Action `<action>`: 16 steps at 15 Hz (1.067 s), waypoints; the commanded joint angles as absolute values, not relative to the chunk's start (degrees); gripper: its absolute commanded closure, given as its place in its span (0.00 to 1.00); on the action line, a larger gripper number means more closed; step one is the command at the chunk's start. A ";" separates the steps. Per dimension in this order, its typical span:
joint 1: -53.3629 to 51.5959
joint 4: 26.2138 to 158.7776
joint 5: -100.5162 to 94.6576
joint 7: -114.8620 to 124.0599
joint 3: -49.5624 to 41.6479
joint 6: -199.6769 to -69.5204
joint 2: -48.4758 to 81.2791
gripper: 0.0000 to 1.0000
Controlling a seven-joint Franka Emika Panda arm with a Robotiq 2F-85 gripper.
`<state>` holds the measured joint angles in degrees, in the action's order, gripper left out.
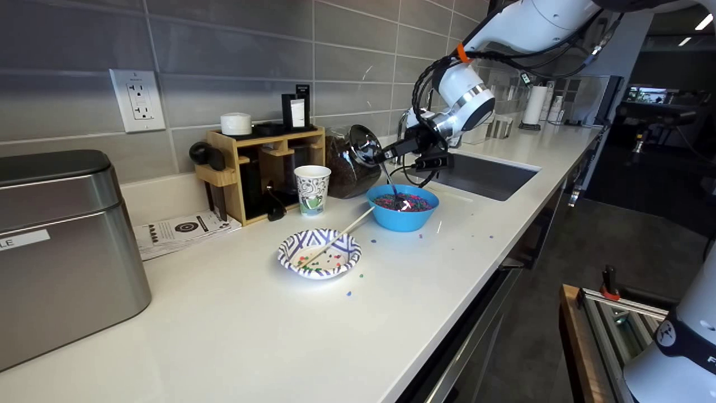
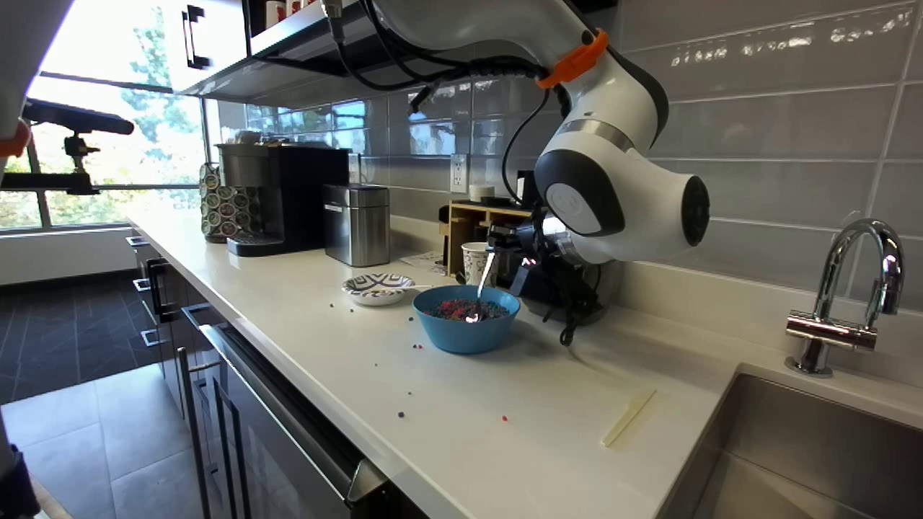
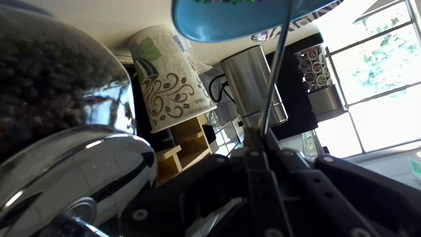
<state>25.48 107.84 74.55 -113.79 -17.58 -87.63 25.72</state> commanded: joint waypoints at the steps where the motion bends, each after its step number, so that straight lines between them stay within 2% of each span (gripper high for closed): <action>1: 25.91 107.71 75.20 -114.46 -17.39 -86.40 25.89 1.00; 16: 25.83 108.05 74.55 -115.81 -17.34 -85.48 25.09 1.00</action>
